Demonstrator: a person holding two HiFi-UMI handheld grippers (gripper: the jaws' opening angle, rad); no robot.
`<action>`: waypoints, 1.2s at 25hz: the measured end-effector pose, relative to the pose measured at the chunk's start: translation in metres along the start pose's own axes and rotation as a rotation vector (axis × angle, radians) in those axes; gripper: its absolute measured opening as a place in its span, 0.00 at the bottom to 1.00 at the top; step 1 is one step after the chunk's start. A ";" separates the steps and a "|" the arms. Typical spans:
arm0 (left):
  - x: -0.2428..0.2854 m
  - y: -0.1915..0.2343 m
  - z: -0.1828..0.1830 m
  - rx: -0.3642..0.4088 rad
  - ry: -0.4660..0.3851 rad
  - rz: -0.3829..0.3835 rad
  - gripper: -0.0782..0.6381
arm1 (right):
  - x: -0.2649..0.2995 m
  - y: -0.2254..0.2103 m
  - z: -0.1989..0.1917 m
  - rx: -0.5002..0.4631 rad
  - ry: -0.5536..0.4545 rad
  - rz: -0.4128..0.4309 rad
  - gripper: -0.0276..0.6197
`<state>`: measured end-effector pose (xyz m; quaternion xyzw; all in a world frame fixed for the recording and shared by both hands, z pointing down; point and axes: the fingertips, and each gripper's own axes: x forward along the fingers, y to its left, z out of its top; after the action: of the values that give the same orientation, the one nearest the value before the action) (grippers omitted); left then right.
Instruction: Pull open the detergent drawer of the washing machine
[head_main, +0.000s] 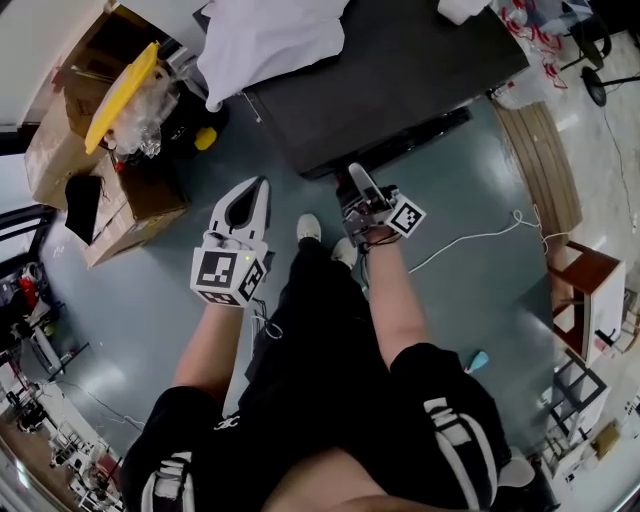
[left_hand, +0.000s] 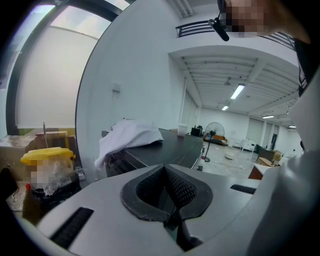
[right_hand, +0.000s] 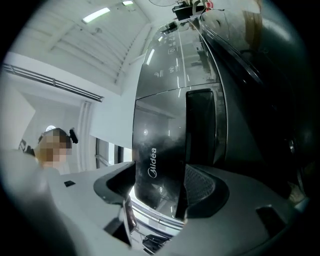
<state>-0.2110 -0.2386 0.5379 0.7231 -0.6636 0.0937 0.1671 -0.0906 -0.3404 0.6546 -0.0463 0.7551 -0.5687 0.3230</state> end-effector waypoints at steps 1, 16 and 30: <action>0.000 0.002 0.001 -0.001 -0.001 0.002 0.11 | 0.000 0.000 0.000 0.003 -0.004 0.006 0.50; -0.011 0.025 -0.001 -0.012 -0.001 0.052 0.11 | 0.002 -0.011 0.004 0.004 -0.067 -0.051 0.42; -0.018 0.002 -0.028 -0.004 0.021 0.035 0.11 | -0.003 -0.010 0.000 0.090 0.090 0.016 0.35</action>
<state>-0.2122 -0.2120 0.5572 0.7102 -0.6744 0.1029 0.1739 -0.0914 -0.3429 0.6649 0.0002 0.7430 -0.6008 0.2949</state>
